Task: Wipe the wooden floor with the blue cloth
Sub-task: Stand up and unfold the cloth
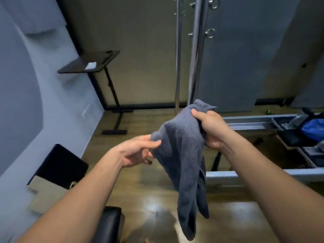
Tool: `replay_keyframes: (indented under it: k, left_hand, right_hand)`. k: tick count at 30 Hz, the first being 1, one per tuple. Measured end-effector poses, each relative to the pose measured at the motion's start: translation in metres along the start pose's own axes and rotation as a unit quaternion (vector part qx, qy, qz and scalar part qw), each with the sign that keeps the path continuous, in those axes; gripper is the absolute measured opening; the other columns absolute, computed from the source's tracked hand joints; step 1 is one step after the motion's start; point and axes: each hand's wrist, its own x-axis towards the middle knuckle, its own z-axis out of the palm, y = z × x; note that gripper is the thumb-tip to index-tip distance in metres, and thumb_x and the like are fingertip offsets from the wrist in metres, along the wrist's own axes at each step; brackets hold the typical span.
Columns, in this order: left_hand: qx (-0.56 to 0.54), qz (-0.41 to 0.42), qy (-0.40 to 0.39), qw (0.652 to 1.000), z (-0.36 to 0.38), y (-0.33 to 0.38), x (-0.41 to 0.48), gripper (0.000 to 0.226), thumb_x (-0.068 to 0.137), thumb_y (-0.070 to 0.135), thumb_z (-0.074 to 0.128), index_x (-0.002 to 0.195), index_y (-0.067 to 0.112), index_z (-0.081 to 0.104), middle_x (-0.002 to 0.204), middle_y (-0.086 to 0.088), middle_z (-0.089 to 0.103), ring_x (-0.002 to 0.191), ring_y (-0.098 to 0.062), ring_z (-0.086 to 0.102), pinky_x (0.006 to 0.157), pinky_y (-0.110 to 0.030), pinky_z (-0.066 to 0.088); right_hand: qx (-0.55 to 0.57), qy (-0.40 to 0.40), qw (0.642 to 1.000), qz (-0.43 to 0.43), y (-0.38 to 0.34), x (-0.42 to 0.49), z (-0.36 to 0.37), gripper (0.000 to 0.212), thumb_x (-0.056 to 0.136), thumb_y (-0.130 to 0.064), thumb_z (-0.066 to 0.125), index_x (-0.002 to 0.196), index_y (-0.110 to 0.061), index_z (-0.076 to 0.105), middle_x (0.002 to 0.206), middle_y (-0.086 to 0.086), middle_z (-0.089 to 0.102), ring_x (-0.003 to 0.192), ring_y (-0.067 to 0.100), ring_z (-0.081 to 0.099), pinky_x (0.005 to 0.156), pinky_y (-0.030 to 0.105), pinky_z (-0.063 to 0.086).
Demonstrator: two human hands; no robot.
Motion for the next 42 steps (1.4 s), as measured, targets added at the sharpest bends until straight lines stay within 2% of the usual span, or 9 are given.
replay_keyframes:
  k: [6,8,11,14,21,29,35,39,42]
  left_hand:
    - [-0.276,0.166,0.077,0.944,-0.091,-0.006,-0.018,0.038,0.080,0.026,0.074,0.117,0.019,0.070,0.113,-0.009,0.069,0.103,-0.025,0.063,0.100,-0.045,0.045]
    - [-0.186,0.126,0.114,0.968,-0.123,0.005,-0.020,0.020,0.086,0.026,0.071,0.104,0.020,0.078,0.106,-0.006,0.074,0.097,-0.021,0.069,0.086,-0.035,0.056]
    - [-0.062,0.081,0.209,0.973,-0.165,0.013,-0.012,0.019,0.096,0.013,0.059,0.105,0.015,0.076,0.109,-0.010,0.074,0.098,-0.022,0.069,0.085,-0.033,0.051]
    - [-0.204,0.119,0.268,0.934,-0.218,0.022,-0.011,0.018,0.097,0.005,0.051,0.100,0.006,0.069,0.099,-0.013,0.072,0.091,-0.022,0.068,0.091,-0.037,0.049]
    - [-0.272,0.196,0.335,0.880,-0.319,0.047,-0.016,0.011,0.088,-0.004,0.062,0.085,0.006,0.065,0.084,-0.014,0.068,0.084,-0.025,0.062,0.084,-0.037,0.048]
    - [-0.230,0.267,0.395,0.848,-0.447,0.072,-0.021,0.055,0.083,-0.019,0.060,0.118,0.022,0.064,0.122,-0.016,0.066,0.108,-0.027,0.067,0.083,-0.034,0.057]
    - [0.085,0.202,0.529,0.820,-0.567,0.100,0.013,0.071,0.075,-0.001,0.081,0.130,0.036,0.055,0.130,0.005,0.062,0.114,-0.019,0.064,0.093,-0.040,0.058]
    - [0.166,0.227,0.633,0.721,-0.653,0.136,0.066,0.053,0.075,0.001,0.079,0.090,0.048,0.062,0.095,0.019,0.071,0.093,-0.005,0.068,0.083,-0.029,0.058]
    - [0.182,0.209,0.673,0.685,-0.717,0.170,0.099,0.051,0.078,0.003,0.075,0.079,0.052,0.063,0.084,0.022,0.070,0.085,-0.002,0.067,0.077,-0.026,0.056]
  right_hand:
    - [0.109,-0.108,0.988,0.035,-0.027,0.056,0.067,0.050,0.086,-0.059,0.065,0.088,-0.012,0.082,0.106,0.012,0.076,0.096,0.027,0.074,0.071,0.039,0.062]
    - [0.045,-0.133,0.988,0.068,-0.004,0.074,0.087,0.063,0.079,-0.072,0.060,0.106,-0.018,0.080,0.117,0.009,0.074,0.108,0.028,0.071,0.082,0.041,0.059]
    - [-0.082,-0.140,0.975,0.149,0.036,0.099,0.136,0.045,0.091,-0.049,0.063,0.114,-0.012,0.073,0.118,0.013,0.073,0.109,0.028,0.069,0.087,0.042,0.051]
    - [-0.105,-0.085,0.986,0.101,0.036,0.135,0.181,0.012,0.089,-0.013,0.068,0.099,-0.008,0.072,0.110,0.019,0.073,0.095,0.030,0.070,0.080,0.038,0.053]
    - [-0.159,-0.091,0.977,0.113,0.009,0.210,0.290,0.011,0.087,-0.004,0.070,0.098,-0.002,0.071,0.082,0.013,0.077,0.069,0.023,0.074,0.061,0.032,0.057]
    - [-0.171,-0.180,0.969,0.017,-0.009,0.303,0.411,0.107,0.072,0.009,0.080,0.156,-0.025,0.024,0.142,0.012,0.042,0.130,0.031,0.049,0.111,0.050,0.041]
    - [-0.553,-0.154,0.772,-0.272,-0.003,0.411,0.492,0.054,0.080,-0.016,0.081,0.129,-0.027,0.060,0.124,-0.001,0.062,0.119,0.023,0.057,0.095,0.032,0.047]
    - [-0.529,-0.153,0.754,-0.358,0.000,0.524,0.540,0.019,0.084,-0.028,0.077,0.092,-0.037,0.062,0.095,-0.011,0.052,0.092,0.016,0.055,0.066,0.024,0.037]
    - [-0.495,-0.186,0.768,-0.362,-0.010,0.603,0.577,0.026,0.081,-0.030,0.080,0.080,-0.044,0.059,0.105,-0.015,0.038,0.105,0.009,0.041,0.078,0.019,0.036]
